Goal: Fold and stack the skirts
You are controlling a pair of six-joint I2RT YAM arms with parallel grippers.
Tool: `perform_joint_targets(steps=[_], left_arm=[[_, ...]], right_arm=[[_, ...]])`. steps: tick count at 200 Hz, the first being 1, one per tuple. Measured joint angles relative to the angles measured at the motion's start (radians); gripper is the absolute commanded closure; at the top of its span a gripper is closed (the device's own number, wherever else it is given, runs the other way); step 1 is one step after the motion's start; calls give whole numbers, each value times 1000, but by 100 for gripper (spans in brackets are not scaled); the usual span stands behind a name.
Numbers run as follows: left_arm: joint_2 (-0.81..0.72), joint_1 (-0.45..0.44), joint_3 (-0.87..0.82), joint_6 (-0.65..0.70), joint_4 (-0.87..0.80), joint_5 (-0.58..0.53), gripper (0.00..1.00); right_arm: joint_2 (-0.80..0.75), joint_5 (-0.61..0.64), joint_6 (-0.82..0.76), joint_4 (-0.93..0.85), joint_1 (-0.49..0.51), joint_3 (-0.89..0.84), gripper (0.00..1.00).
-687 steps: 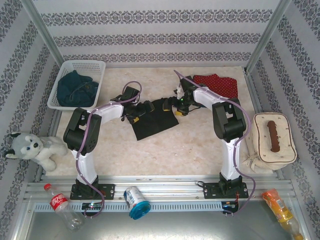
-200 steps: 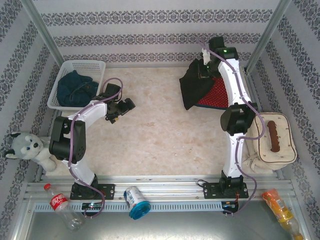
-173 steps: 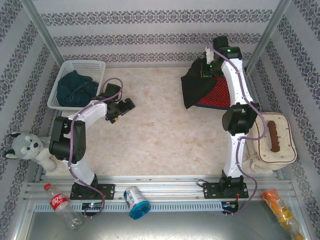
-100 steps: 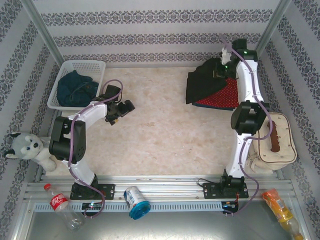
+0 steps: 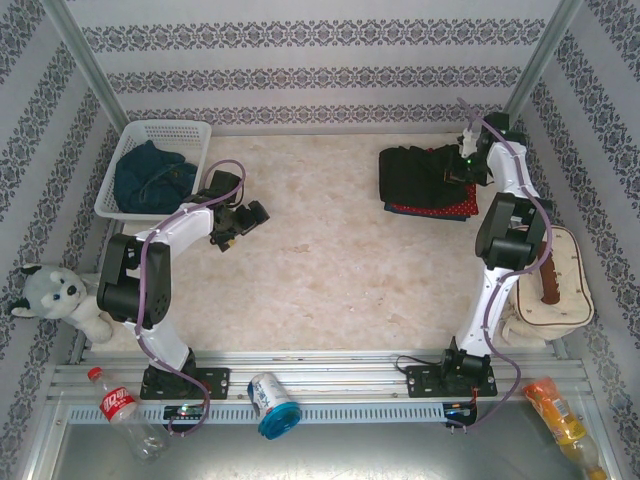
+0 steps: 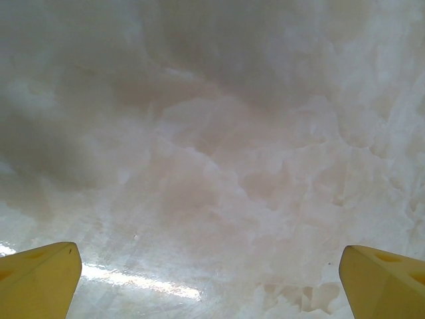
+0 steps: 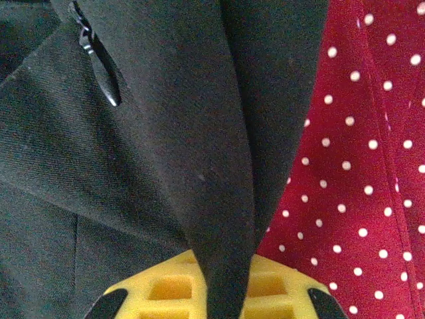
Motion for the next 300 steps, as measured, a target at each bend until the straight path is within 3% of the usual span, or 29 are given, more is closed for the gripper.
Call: perform_joint_targets(steps=[88, 96, 109, 135, 148, 161, 181, 189, 206, 248, 300], left_arm=[[-22, 0, -35, 0, -8, -14, 0], [-22, 0, -35, 0, -7, -14, 0], [-22, 0, -35, 0, -7, -14, 0], [-22, 0, -35, 0, -8, -14, 0], [-22, 0, -35, 0, -7, -14, 0], [-22, 0, -35, 0, -7, -14, 0], [-22, 0, -35, 0, -6, -14, 0], [-22, 0, -35, 0, -6, -13, 0], [-22, 0, -35, 0, -6, -6, 0], [-22, 0, -34, 0, -6, 10, 0], [-22, 0, -35, 0, -6, 13, 0]], right_arm=[[-42, 3, 46, 150, -73, -158, 100], [-47, 3, 48, 161, -76, -179, 89], [-55, 4, 62, 171, -76, -203, 58], [-101, 75, 102, 192, -76, -244, 29], [-159, 178, 157, 214, -72, -285, 4], [-241, 254, 205, 249, -72, -345, 2], [-363, 273, 263, 271, -72, -395, 10], [-389, 243, 273, 279, -74, -395, 22], [-412, 148, 296, 298, -73, -389, 57], [-283, 48, 341, 285, -19, -325, 100], [17, 27, 414, 238, 14, -22, 100]])
